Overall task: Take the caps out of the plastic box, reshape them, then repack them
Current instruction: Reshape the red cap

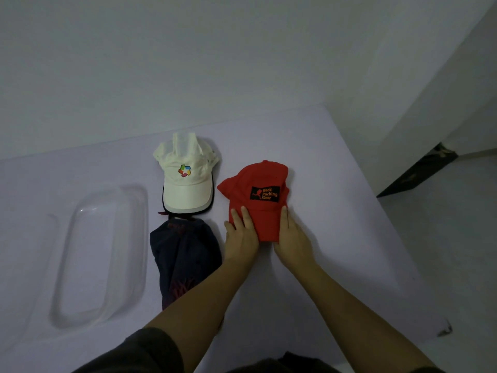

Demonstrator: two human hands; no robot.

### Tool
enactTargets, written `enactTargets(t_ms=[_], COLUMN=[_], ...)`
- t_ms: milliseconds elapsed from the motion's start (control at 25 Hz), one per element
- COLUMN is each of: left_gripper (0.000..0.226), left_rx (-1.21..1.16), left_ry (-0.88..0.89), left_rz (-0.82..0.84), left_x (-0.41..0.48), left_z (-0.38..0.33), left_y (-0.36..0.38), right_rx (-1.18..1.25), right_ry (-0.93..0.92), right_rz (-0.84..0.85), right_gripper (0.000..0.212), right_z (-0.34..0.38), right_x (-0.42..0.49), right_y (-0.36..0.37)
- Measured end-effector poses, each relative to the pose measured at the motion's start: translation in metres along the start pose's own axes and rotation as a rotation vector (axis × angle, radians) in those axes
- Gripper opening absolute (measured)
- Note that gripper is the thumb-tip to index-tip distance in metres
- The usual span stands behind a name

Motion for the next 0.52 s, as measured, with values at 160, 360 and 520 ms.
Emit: enactTargets(t_ms=[160,360,520], left_gripper=[0.075,0.064,0.056], left_rx=[-0.032,-0.239,-0.392], left_ry=[0.050,0.018,0.040], left_rz=[0.043,-0.061,-0.091], left_x=[-0.004,-0.005,-0.015], left_z=[0.000,-0.001,-0.004], left_y=[-0.001,-0.022,-0.033], right_rx=[-0.043,0.015,0.275], right_ry=[0.023,-0.006,-0.046], right_rz=[-0.071,-0.101,-0.136], right_gripper=[0.065,0.064,0.056], right_z=[0.002,0.021,0.039], right_x=[0.011,0.010,0.007], right_y=[-0.018,-0.033,-0.051])
Point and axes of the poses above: each hand's wrist, its own x-axis towards the middle knuckle, its own y-axis out of the palm, z = x × y, the point moved 3 cm from there along x, towards the middle knuckle, and after that the axes turned 13 degrees about -y, right-handed, at the moved point
